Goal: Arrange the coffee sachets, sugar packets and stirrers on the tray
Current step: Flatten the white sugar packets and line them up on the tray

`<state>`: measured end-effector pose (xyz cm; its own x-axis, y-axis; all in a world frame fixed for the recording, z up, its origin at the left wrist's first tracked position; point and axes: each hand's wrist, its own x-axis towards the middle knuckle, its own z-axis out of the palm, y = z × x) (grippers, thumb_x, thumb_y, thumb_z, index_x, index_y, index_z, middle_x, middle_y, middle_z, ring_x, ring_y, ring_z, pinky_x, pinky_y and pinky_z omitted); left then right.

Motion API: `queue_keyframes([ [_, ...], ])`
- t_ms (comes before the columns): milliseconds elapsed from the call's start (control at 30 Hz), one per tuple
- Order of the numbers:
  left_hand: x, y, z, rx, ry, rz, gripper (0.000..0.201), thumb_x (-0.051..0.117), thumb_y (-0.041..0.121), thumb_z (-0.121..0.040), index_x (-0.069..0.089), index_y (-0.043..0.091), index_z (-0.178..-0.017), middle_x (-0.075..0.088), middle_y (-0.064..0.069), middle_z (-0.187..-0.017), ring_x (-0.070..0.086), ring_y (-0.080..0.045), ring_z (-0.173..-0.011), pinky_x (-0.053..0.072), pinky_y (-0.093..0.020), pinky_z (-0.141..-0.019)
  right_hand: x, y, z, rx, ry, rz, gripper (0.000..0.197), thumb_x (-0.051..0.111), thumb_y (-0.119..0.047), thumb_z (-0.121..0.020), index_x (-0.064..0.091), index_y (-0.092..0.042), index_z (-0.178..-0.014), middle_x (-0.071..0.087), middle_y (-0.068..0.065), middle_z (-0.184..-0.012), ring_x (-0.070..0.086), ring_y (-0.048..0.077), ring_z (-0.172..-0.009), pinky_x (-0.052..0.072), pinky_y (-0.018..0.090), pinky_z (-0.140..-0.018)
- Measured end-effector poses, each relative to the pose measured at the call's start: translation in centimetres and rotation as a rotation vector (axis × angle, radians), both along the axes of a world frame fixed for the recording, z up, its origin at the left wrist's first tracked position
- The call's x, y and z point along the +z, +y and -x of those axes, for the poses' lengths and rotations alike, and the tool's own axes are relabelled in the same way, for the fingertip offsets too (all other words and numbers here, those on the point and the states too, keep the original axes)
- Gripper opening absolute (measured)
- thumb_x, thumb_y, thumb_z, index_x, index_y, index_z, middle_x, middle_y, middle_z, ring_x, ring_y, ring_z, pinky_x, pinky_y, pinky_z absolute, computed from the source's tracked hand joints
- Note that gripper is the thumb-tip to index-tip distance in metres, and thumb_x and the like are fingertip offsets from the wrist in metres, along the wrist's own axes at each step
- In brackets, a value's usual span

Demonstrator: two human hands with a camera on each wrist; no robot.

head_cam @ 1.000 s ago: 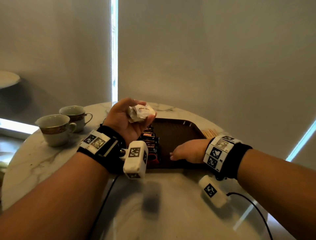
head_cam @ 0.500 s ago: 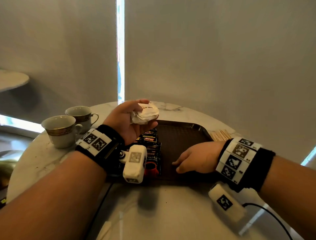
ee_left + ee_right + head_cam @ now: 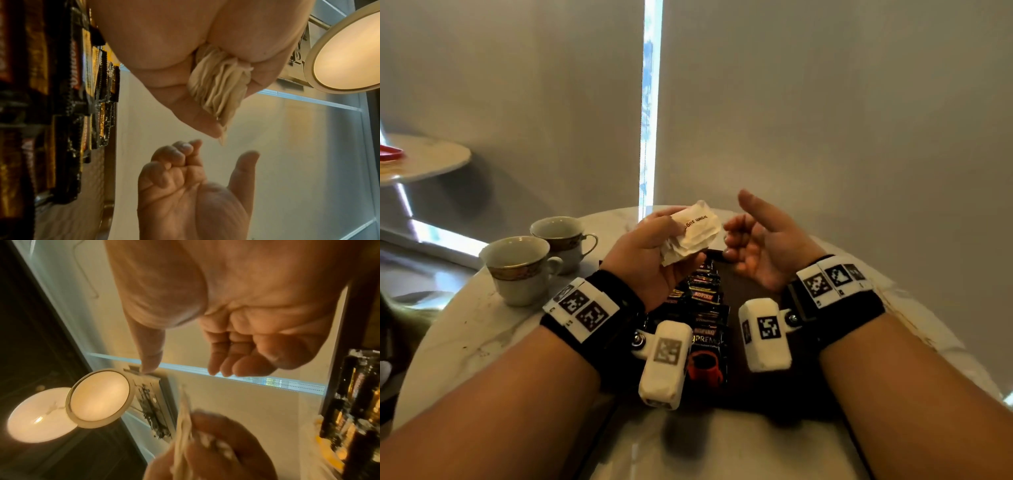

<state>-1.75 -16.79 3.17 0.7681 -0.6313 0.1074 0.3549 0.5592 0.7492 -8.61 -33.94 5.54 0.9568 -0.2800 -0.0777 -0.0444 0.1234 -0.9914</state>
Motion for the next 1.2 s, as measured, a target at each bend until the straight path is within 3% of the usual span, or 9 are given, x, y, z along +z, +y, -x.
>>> queue_keyframes([
  [100,-0.3,-0.5,-0.3,0.012,-0.036,-0.037,0.02,0.047,0.001,-0.096,0.06,0.009,-0.11,0.07,-0.015,-0.094,0.072,-0.023,-0.074,0.057,-0.027,-0.053,-1.5,1.2,-1.1,0.058,-0.097,0.013,0.07,0.087,-0.052,-0.06,0.069,-0.003,-0.108,0.062,0.017,-0.098,0.052,0.03,-0.082,0.041,0.036,-0.071],
  [233,-0.7,-1.0,-0.2,0.023,-0.066,-0.093,0.014,0.057,0.005,-0.094,0.059,0.012,-0.105,0.072,-0.01,-0.084,0.071,-0.021,-0.072,0.056,-0.027,-0.052,-2.4,1.6,-1.8,0.034,-0.183,-0.108,0.088,0.092,-0.025,-0.056,0.055,0.01,-0.127,0.068,0.028,-0.111,0.067,0.038,-0.096,0.054,0.047,-0.085],
  [433,-0.7,-0.8,-0.4,-0.012,-0.057,-0.064,0.02,0.058,-0.002,-0.086,0.061,0.013,-0.099,0.073,-0.01,-0.084,0.072,-0.021,-0.07,0.057,-0.026,-0.052,-2.2,1.4,-1.6,-0.048,-0.217,-0.118,0.043,0.073,-0.014,-0.076,0.063,0.006,-0.113,0.072,0.011,-0.081,0.065,0.018,-0.06,0.045,0.022,-0.045],
  [533,-0.7,-0.6,-0.6,0.025,-0.053,-0.082,0.025,0.047,-0.007,-0.094,0.062,0.013,-0.1,0.071,-0.013,-0.092,0.074,-0.027,-0.074,0.061,-0.032,-0.059,-2.0,1.1,-1.7,-0.076,-0.225,-0.147,0.016,0.064,-0.006,-0.09,0.065,0.001,-0.104,0.072,0.014,-0.084,0.067,0.022,-0.067,0.05,0.024,-0.049],
  [700,-0.9,-0.3,-1.0,0.124,-0.029,-0.111,0.033,0.045,-0.011,-0.09,0.064,0.014,-0.101,0.062,-0.019,-0.116,0.073,-0.04,-0.09,0.062,-0.034,-0.057,-2.2,0.4,-2.6,-0.198,-0.285,-0.332,0.014,0.048,0.003,-0.095,0.059,0.002,-0.104,0.066,0.016,-0.087,0.064,0.024,-0.078,0.059,0.028,-0.062],
  [900,-0.9,-0.3,-1.4,0.09,0.013,-0.076,0.01,0.061,0.001,-0.087,0.059,0.01,-0.091,0.057,-0.019,-0.108,0.068,-0.027,-0.075,0.053,-0.022,-0.049,-1.7,0.3,-2.2,-0.204,-0.342,-0.331,0.031,0.044,0.012,-0.088,0.057,-0.005,-0.111,0.062,0.011,-0.084,0.057,0.015,-0.059,0.041,0.021,-0.046],
  [967,-1.1,-0.4,-1.3,0.052,-0.002,-0.09,0.028,0.075,0.011,-0.08,0.059,0.006,-0.103,0.059,-0.018,-0.104,0.067,-0.022,-0.071,0.053,-0.021,-0.049,-1.8,0.4,-2.1,-0.178,-0.326,-0.273,0.032,0.053,0.01,-0.087,0.06,-0.011,-0.11,0.069,0.007,-0.085,0.059,0.016,-0.061,0.037,0.021,-0.044],
  [1067,-1.2,-0.5,-1.1,0.021,-0.022,-0.156,0.056,0.081,0.027,-0.076,0.061,0.001,-0.121,0.065,-0.016,-0.104,0.065,-0.018,-0.069,0.053,-0.019,-0.048,-2.1,0.5,-1.9,-0.118,-0.32,-0.228,0.039,0.066,0.006,-0.079,0.058,-0.006,-0.115,0.07,0.014,-0.097,0.067,0.026,-0.077,0.048,0.026,-0.049],
  [1200,-1.1,-0.4,-0.7,0.001,-0.063,-0.21,0.047,0.074,0.025,-0.084,0.059,0.002,-0.122,0.066,-0.015,-0.099,0.064,-0.018,-0.064,0.051,-0.02,-0.046,-1.9,1.4,-1.5,-0.033,-0.286,-0.184,0.02,0.063,0.011,-0.078,0.06,-0.004,-0.091,0.067,0.015,-0.081,0.07,0.025,-0.067,0.057,0.031,-0.052],
])
